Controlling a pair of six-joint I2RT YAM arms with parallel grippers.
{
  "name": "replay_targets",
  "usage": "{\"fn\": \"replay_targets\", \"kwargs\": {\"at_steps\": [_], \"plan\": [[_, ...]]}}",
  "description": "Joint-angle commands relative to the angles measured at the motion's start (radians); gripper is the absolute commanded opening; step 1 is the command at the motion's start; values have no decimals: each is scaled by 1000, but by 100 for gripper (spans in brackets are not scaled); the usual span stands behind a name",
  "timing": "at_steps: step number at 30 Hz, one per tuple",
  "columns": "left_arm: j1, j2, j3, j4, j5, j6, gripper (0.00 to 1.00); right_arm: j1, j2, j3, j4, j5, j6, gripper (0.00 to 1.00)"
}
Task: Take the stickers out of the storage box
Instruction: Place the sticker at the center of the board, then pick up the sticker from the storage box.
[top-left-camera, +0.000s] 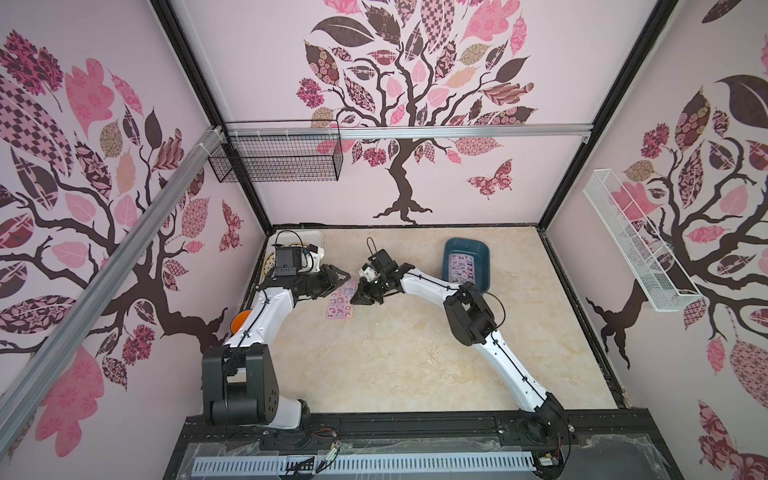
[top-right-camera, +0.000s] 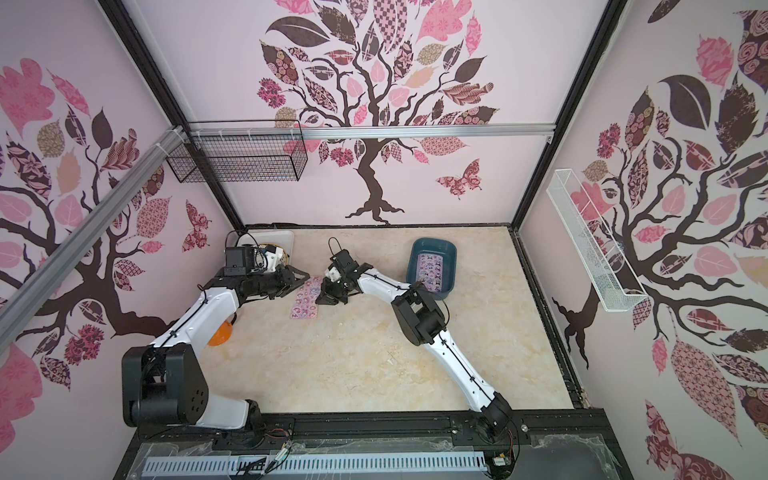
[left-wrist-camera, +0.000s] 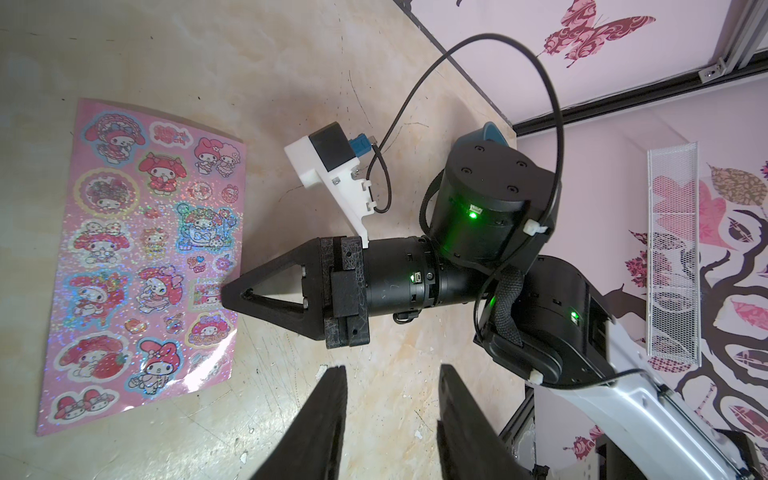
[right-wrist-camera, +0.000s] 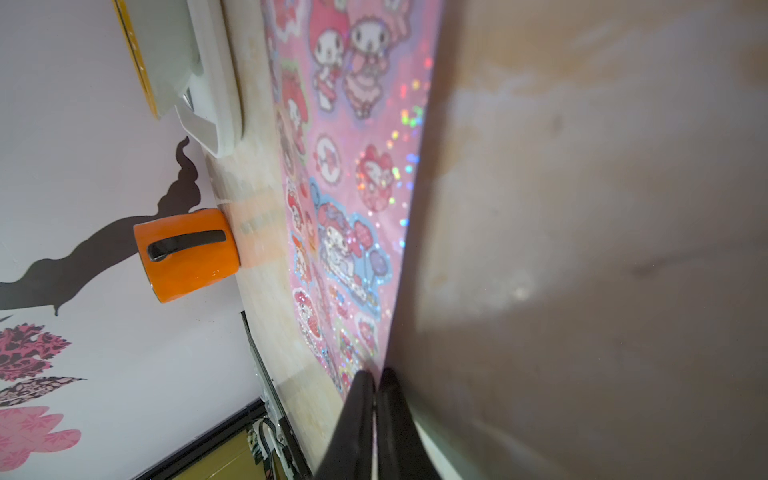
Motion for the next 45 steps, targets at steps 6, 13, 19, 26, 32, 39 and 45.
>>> {"fn": "replay_targets", "kwargs": {"at_steps": [6,13,19,26,32,39,45], "plan": [[-15,2,-7,14,4,6,42,-7,-96,-50,-136,110,-107,34],[-52,-39,-15,6,-70,23,42,-36,-299,-266,-71,139,-136,39],[-159,6,71,-30,-106,33,42,-63,-521,-483,-47,219,-211,41],[-273,93,238,-46,-152,21,43,-152,-812,-742,-7,317,-244,41],[-367,228,391,-63,-164,25,43,-262,-997,-909,-33,396,-281,44],[-436,374,564,-103,-154,22,43,-381,-1053,-945,-119,454,-347,53],[-441,411,559,-158,-167,92,43,-438,-1003,-836,-260,601,-448,66]]}}
